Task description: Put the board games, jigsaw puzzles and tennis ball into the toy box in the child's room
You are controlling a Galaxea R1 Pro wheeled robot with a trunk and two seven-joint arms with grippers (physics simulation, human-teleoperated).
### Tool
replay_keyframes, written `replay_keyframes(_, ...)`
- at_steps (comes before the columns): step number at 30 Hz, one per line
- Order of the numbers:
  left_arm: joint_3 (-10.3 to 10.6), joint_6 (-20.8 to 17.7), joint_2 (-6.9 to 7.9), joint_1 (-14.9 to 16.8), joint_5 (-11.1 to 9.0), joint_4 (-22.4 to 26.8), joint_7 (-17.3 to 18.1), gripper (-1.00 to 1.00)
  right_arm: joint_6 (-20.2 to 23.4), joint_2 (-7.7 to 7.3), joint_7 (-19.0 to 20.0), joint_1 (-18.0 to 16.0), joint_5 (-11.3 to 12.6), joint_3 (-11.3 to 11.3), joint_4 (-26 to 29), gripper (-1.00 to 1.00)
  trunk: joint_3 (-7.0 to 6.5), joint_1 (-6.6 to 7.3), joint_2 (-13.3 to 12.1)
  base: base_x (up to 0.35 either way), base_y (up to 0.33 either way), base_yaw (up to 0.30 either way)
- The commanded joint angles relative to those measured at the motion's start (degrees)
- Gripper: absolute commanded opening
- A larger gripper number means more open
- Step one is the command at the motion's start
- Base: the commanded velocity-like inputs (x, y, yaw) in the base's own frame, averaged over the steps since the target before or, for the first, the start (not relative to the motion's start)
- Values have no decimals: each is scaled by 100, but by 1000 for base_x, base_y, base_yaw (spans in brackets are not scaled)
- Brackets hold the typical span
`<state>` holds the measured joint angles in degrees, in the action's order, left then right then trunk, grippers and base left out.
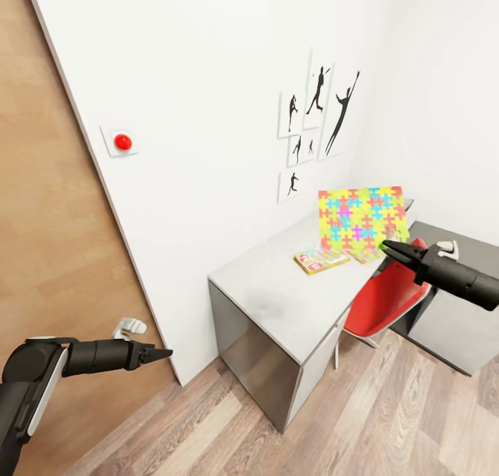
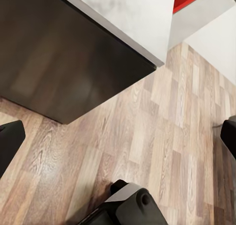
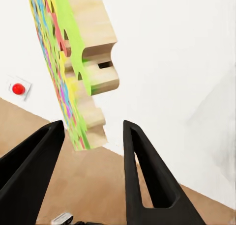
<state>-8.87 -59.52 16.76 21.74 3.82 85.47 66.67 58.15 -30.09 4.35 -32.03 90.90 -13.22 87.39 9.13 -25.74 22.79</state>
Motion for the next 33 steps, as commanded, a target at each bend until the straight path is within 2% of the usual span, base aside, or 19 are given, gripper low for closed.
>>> replay_keyframes(1, -7, -48, 0, 6, 42, 5, 48, 100, 37, -5, -79, -114, 7, -8, -93, -100, 13, -4, 12, 103, -64, -1)
replay_keyframes(4, -9, -48, -2, 6, 41, 5, 48, 100, 72, -20, -658, -573, 316, -12, -661, -100, 13, -4, 12, 183, -144, 0)
replay_keyframes(8, -13, -48, -1, 6, 40, 5, 48, 100, 84, -43, -1087, -814, 561, -10, -1006, -100, 13, -4, 12, 231, -207, 0)
replay_keyframes(12, -13, -48, 2, 7, 47, 5, 48, 100, 85, -61, -1421, -993, 611, -17, -1062, -100, 13, -4, 12, 242, -232, 0)
replay_keyframes(18, -17, -48, 3, 6, 49, 5, 48, 100, 83, -49, -1994, -1075, 650, -30, -1046, -100, 13, -4, 12, 242, -243, 0)
replay_keyframes(22, -18, -48, 3, 6, 49, 5, 48, 100, 88, -46, -2137, -1118, 654, -31, -1061, -100, 13, -4, 12, 215, -273, 0)
replay_keyframes(33, -10, -48, -2, 8, 49, 5, 48, 100, 109, -53, -2175, -1132, 648, -32, -1100, -100, 12, -4, 12, 166, -304, 2)
